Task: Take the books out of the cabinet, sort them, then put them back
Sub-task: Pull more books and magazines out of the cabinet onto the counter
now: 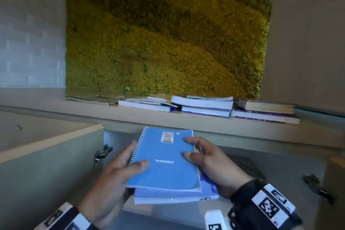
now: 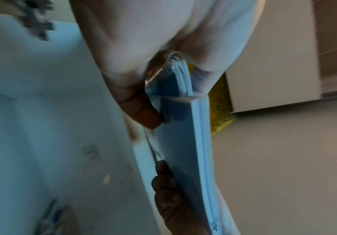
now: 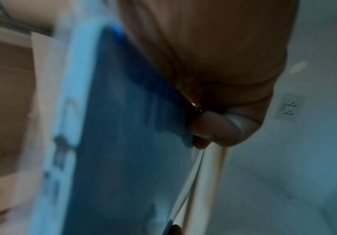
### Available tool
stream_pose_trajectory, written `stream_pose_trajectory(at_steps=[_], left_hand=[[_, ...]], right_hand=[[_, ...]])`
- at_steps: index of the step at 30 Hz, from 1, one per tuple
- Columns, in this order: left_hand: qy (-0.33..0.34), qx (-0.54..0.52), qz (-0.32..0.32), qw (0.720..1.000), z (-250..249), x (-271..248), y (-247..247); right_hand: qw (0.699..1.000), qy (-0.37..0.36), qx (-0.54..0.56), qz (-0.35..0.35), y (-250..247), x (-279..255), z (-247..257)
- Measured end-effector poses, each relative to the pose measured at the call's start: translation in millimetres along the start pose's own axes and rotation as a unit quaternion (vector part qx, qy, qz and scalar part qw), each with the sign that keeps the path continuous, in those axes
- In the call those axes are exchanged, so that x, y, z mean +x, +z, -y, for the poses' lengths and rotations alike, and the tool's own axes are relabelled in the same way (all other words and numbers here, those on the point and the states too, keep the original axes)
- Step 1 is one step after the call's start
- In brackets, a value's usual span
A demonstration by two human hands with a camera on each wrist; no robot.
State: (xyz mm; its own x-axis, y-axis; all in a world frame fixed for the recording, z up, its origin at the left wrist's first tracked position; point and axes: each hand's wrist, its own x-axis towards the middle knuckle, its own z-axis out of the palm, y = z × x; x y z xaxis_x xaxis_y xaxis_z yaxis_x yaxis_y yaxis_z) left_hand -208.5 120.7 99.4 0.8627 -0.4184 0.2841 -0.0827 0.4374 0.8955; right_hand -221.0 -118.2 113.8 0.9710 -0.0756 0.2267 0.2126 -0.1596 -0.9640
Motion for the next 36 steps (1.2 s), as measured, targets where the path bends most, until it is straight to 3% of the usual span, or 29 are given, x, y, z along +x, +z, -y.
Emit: stream_pose_trajectory(at_steps=[5, 9, 12, 15, 19, 22, 25, 28, 32, 34, 36], left_hand=[[0.162, 0.021, 0.047, 0.985, -63.4, 0.5, 23.5], [0.243, 0.137, 0.06, 0.958, -95.3, 40.1, 25.6], [0.288, 0.243, 0.03, 0.926, -108.7, 87.5, 18.1], [0.296, 0.315, -0.018, 0.902, -112.8, 141.8, -2.7], [0.298, 0.296, -0.047, 0.906, -116.9, 200.2, -20.4], [0.279, 0.348, -0.074, 0.892, -119.2, 243.4, -33.9], [0.2, 0.459, -0.061, 0.864, -107.6, 269.2, -47.4], [0.136, 0.577, -0.023, 0.805, -87.5, 273.2, -50.4], [0.218, 0.577, -0.051, 0.786, -71.9, 255.5, -38.1], [0.299, 0.543, -0.051, 0.783, -55.8, 236.6, -26.4], [0.388, 0.52, -0.015, 0.761, -30.9, 205.8, -10.0]], right_hand=[[0.994, -0.073, 0.029, -0.076, -0.2, 16.5, 75.2], [0.983, -0.104, 0.094, -0.117, -3.7, 46.0, 120.7], [0.979, -0.113, 0.092, -0.14, -5.1, 80.9, 141.5], [0.977, -0.122, 0.074, -0.158, -8.5, 119.2, 154.1], [0.981, -0.117, 0.03, -0.15, -9.8, 165.4, 164.8], [0.98, -0.106, -0.102, -0.136, -8.8, 196.7, 165.0], [0.918, -0.085, -0.37, -0.116, -9.6, 209.1, 157.5], [0.882, -0.081, -0.457, -0.081, -8.1, 203.2, 138.2], [0.834, -0.167, -0.513, -0.114, -1.9, 170.8, 113.7], [0.827, -0.237, -0.495, -0.122, 0.6, 141.7, 98.7], [0.827, -0.315, -0.447, -0.128, -5.2, 106.9, 72.8]])
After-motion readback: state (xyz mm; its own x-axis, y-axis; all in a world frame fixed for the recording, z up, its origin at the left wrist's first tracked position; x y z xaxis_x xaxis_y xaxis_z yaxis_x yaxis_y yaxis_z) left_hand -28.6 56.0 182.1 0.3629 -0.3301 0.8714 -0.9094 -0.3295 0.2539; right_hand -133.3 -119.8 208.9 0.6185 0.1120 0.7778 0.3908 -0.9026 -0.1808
